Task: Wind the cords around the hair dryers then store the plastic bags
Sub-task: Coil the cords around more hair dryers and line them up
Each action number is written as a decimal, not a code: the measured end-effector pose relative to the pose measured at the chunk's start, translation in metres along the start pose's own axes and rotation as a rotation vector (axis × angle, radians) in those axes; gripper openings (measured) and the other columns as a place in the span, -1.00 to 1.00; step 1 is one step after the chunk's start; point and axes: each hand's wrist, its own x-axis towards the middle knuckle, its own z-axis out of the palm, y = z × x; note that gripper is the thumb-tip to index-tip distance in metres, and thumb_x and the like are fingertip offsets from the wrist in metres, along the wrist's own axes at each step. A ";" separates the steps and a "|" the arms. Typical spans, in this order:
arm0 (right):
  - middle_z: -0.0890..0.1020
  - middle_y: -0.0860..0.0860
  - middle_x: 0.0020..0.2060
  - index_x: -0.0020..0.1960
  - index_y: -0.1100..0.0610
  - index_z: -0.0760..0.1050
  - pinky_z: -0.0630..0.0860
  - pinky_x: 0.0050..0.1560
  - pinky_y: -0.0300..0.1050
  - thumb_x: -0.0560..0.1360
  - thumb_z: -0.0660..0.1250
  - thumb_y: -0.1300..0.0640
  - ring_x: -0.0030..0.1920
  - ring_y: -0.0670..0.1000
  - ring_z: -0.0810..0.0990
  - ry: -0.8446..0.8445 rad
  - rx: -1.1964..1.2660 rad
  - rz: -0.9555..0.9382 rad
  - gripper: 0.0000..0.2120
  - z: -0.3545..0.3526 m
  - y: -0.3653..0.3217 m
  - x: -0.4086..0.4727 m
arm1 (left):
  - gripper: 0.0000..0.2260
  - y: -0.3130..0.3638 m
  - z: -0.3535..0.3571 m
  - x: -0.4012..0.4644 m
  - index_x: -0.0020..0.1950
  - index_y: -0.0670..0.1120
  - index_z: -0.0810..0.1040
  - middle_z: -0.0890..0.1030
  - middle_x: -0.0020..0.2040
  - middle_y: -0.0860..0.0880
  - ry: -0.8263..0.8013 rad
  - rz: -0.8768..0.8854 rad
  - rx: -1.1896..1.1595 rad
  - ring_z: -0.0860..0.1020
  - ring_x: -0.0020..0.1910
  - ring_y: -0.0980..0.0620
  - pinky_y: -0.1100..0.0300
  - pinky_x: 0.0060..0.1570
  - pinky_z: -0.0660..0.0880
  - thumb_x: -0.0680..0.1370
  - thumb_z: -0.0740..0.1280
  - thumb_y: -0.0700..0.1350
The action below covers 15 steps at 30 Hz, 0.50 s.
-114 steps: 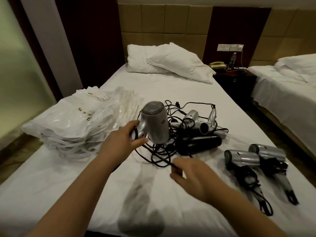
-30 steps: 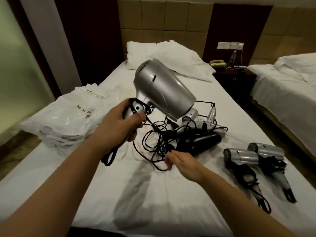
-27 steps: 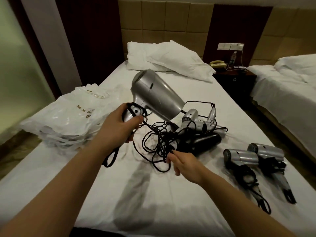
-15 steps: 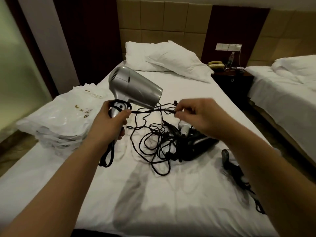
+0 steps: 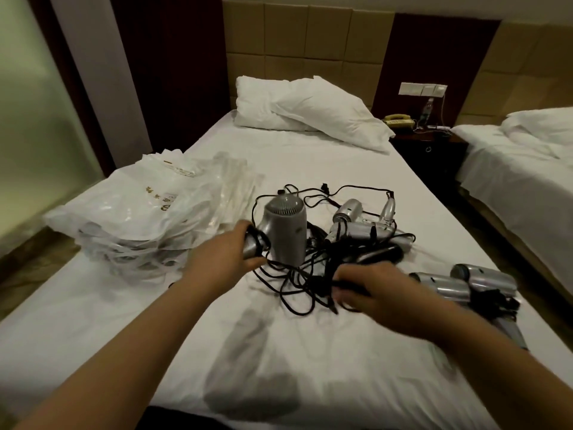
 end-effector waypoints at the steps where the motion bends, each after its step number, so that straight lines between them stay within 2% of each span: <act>1: 0.44 -0.13 -0.32 -0.08 0.00 0.49 0.37 -0.15 -0.17 0.57 0.23 0.06 -0.23 -0.09 0.46 0.053 -0.071 -0.011 -0.91 -0.011 -0.001 0.002 | -0.47 0.002 0.001 -0.003 0.34 0.05 0.28 0.57 0.15 -0.05 -0.041 0.051 0.069 0.54 0.08 -0.11 0.15 -0.20 0.32 0.46 0.36 0.19; 5: 0.62 0.01 -0.24 -0.11 0.12 0.61 0.40 -0.11 -0.09 0.46 0.22 0.00 -0.18 0.02 0.53 0.257 -0.129 -0.188 -0.74 -0.038 -0.011 0.017 | -0.35 0.016 0.010 -0.017 0.45 0.09 0.15 0.52 0.26 0.03 -0.204 0.242 0.228 0.52 0.18 -0.06 0.13 -0.06 0.42 0.46 0.32 0.24; 8: 0.64 -0.02 -0.24 -0.14 0.16 0.63 0.34 -0.13 -0.23 0.47 0.35 0.12 -0.19 -0.09 0.52 0.309 -0.023 -0.241 -0.87 -0.045 -0.013 0.033 | -0.39 0.027 0.007 -0.022 0.37 0.05 0.24 0.56 0.17 0.01 -0.288 0.332 0.227 0.53 0.11 -0.06 0.12 -0.11 0.41 0.43 0.33 0.27; 11: 0.58 -0.09 -0.32 -0.14 0.17 0.63 0.35 -0.17 -0.36 0.46 0.39 0.20 -0.20 -0.18 0.49 0.287 0.126 -0.214 -0.94 -0.045 -0.011 0.045 | -0.41 0.039 -0.005 -0.028 0.28 0.05 0.32 0.59 0.08 -0.03 -0.371 0.484 0.214 0.54 0.05 -0.08 0.14 -0.16 0.37 0.38 0.35 0.32; 14: 0.50 -0.14 -0.45 -0.21 0.05 0.58 0.35 -0.25 -0.27 0.45 0.41 0.13 -0.37 -0.17 0.43 0.188 0.230 -0.114 -0.93 -0.038 0.007 0.054 | -0.44 0.050 -0.016 -0.040 0.21 0.07 0.37 0.61 -0.03 0.02 -0.394 0.606 0.144 0.55 -0.05 -0.02 0.16 -0.20 0.39 0.35 0.37 0.34; 15: 0.50 -0.12 -0.44 -0.23 0.01 0.55 0.35 -0.25 -0.24 0.45 0.41 0.10 -0.37 -0.18 0.42 0.165 0.247 -0.056 -0.90 -0.035 0.012 0.055 | -0.45 0.052 -0.020 -0.043 0.18 0.08 0.38 0.61 -0.07 0.04 -0.397 0.612 0.088 0.55 -0.08 0.02 0.16 -0.20 0.40 0.33 0.39 0.33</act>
